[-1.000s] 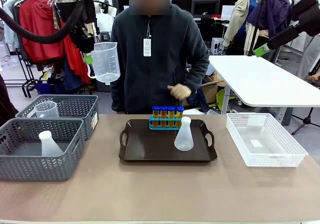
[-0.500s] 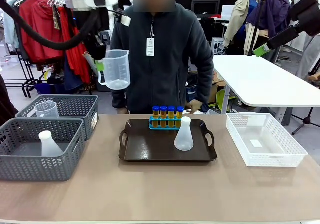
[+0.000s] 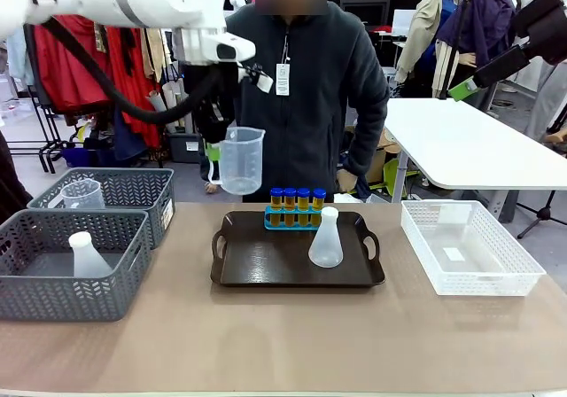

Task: Prepare the laboratory tools.
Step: Pick up one Large Measuring Cup and place it on the Handle tray.

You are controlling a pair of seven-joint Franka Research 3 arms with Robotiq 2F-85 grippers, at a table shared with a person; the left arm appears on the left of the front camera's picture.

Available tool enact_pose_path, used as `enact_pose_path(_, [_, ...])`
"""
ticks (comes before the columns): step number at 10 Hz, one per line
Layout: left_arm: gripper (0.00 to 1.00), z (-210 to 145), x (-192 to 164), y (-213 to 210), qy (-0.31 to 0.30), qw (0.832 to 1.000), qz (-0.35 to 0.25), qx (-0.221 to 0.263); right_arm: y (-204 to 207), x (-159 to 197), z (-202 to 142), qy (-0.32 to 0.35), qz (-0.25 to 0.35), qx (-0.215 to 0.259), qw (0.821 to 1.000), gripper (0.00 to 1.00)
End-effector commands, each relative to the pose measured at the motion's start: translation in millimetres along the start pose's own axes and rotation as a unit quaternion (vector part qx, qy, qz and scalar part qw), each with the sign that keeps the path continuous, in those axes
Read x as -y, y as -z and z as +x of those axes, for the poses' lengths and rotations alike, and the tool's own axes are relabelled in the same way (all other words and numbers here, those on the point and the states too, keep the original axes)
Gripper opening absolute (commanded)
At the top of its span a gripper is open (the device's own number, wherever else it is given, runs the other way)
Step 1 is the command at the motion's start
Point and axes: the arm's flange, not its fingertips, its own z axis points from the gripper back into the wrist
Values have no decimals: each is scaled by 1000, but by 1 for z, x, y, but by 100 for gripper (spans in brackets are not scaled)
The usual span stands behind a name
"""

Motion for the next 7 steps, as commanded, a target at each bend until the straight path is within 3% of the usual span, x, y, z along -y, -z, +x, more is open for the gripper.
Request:
enact_pose_path(1, [0, 8, -9, 24, 27, 1000, -11, 0, 0, 0, 2, -1, 10, 13, 1000, 100])
enact_pose_path(7, [0, 43, -8, 117, 29, 999, 29, -3, 0, 0, 2, -1, 10, 13, 1000, 100])
